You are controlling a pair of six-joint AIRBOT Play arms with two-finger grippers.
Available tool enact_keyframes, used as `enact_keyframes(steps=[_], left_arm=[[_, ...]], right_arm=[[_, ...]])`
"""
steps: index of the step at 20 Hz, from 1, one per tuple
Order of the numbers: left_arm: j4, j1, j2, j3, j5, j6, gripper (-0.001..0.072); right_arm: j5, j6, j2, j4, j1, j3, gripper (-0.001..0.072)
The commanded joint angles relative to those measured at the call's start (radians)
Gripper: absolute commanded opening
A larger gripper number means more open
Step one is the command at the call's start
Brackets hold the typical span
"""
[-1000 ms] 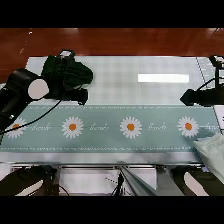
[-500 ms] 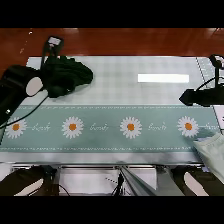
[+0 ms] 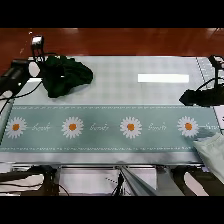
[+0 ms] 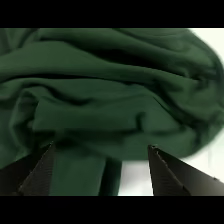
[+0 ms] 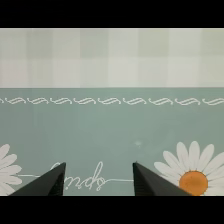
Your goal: Fold the shirts.
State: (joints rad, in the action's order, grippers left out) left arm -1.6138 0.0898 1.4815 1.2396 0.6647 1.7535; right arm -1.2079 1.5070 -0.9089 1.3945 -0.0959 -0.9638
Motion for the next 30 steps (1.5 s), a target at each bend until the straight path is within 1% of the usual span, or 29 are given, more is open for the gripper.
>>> enact_keyframes(steps=[1, 3, 7, 8, 9, 10, 11, 13, 15, 17, 18, 21, 24, 26, 30], left_arm=[[0.039, -0.021, 0.158, 0.097, -0.02, -0.049, 0.0675], [0.036, -0.021, 0.219, 0.153, -0.035, -0.083, 0.0674], [0.035, -0.021, 0.299, 0.211, -0.037, -0.084, 0.0673], [0.036, -0.021, 0.314, 0.211, -0.03, -0.084, 0.0648], [0.036, -0.021, 0.327, 0.211, -0.003, -0.085, 0.0508], [0.037, -0.021, 0.344, 0.211, 0.034, -0.084, 0.0479], [0.037, -0.021, 0.357, 0.211, 0.069, -0.084, 0.0478], [0.037, -0.021, 0.37, 0.211, 0.108, -0.084, 0.0439], [0.056, -0.021, 0.368, 0.217, 0.11, -0.084, 0.0352], [0.07, -0.021, 0.368, 0.239, 0.127, -0.084, 0.0106], [0.07, -0.021, 0.368, 0.253, 0.143, -0.085, 0.0036], [0.066, -0.021, 0.356, 0.325, 0.229, -0.085, 0.0035], [0.067, -0.021, 0.295, 0.463, 0.322, -0.085, 0.0035], [0.068, -0.018, 0.214, 0.566, 0.355, -0.085, 0.0035], [0.072, 0.018, -0.012, 0.733, 0.358, -0.085, 0.0034]], right_arm=[[-0.004, 0.0, 0.0, -0.001, 0.0, 0.0, 0.0474], [-0.004, 0.001, 0.0, -0.001, 0.0, 0.0, 0.0474], [-0.004, 0.001, 0.0, -0.002, 0.0, 0.0, 0.0474], [-0.004, 0.002, 0.0, -0.002, 0.0, 0.0, 0.0474], [-0.004, 0.002, 0.0, -0.002, 0.0, 0.0, 0.0474], [-0.004, 0.002, 0.0, -0.001, 0.0, 0.0, 0.0474], [-0.003, 0.002, 0.0, -0.001, 0.0, 0.0, 0.0474], [-0.004, 0.002, 0.0, -0.001, 0.0, 0.0, 0.0474], [-0.003, 0.002, 0.0, -0.001, 0.0, 0.0, 0.0474], [-0.004, 0.002, 0.0, -0.002, 0.0, 0.0, 0.0474], [-0.004, 0.002, 0.0, -0.002, 0.0, 0.0, 0.0474], [-0.003, 0.001, 0.0, 0.002, 0.0, 0.0, 0.0474], [0.005, 0.0, 0.0, 0.003, 0.0, 0.0, 0.0474], [0.009, 0.0, 0.0, 0.023, 0.0, 0.0, 0.0474], [0.005, 0.0, 0.0, 0.078, 0.0, 0.0, 0.0474]])
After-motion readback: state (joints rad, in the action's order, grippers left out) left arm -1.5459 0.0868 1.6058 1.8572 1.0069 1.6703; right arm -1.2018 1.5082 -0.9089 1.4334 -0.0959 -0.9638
